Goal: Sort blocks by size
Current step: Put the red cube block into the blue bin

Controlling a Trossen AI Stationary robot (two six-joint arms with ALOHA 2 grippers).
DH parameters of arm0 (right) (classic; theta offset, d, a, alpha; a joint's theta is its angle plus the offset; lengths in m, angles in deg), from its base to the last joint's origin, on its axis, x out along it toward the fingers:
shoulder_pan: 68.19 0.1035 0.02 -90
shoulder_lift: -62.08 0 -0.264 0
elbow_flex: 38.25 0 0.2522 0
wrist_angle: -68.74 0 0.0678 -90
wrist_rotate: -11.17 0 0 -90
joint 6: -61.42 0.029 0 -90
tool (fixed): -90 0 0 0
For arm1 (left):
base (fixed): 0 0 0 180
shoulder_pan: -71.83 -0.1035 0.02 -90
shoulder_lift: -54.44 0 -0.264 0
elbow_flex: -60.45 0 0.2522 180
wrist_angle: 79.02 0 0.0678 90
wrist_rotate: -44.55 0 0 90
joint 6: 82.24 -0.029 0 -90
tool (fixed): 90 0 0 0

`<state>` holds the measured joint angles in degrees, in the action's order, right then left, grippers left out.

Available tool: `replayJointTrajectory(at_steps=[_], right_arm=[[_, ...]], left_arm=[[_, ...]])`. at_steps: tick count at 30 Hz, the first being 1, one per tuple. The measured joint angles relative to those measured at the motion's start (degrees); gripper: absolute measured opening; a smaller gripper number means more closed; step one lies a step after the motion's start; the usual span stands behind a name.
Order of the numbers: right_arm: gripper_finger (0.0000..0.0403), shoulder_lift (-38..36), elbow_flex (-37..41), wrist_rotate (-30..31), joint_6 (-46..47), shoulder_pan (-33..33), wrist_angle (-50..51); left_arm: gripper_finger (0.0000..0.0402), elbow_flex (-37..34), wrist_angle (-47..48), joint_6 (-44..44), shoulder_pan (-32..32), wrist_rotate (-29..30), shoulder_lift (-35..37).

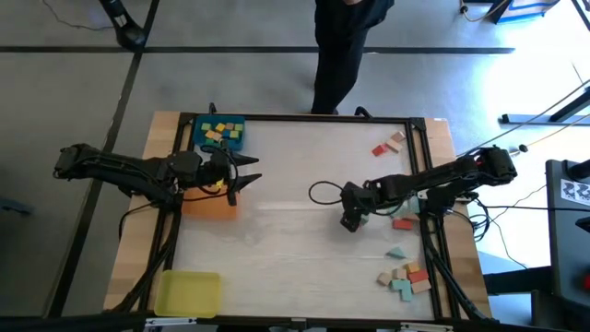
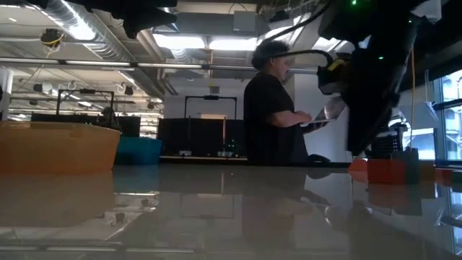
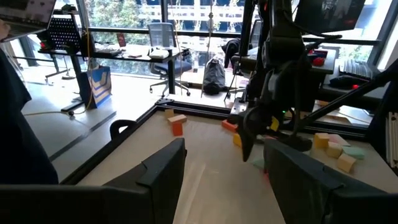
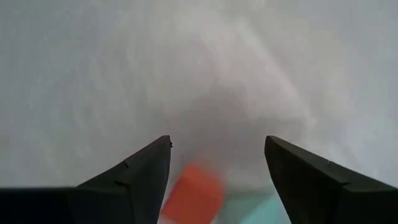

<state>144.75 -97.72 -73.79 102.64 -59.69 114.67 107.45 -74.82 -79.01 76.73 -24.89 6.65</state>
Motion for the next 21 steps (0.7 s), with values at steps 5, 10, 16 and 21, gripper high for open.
replayJointTrajectory(at_steps=[5, 10, 16, 21], right_arm=[[0.0262, 0.5, 0.0, -6.6, 0.3, 1.4, 1.4], [0.0262, 1.0, 0.0, -2.6, -1.4, 4.2, 3.6], [0.0262, 2.4, 0.0, -1.6, -1.2, 6.3, 3.7], [0.0262, 7.5, -0.1, -1.5, 1.7, 6.1, 3.6]], left_arm=[[0.0205, 0.0, -0.2, 0.0, 0.0, 0.0, 0.0], [0.0205, 0.0, -0.1, 0.0, 0.0, 0.0, 0.0], [0.0205, 0.0, -0.1, -0.2, 0.0, 0.0, -0.1], [0.0205, 0.0, -0.2, 0.0, 0.0, 0.0, -0.1]])
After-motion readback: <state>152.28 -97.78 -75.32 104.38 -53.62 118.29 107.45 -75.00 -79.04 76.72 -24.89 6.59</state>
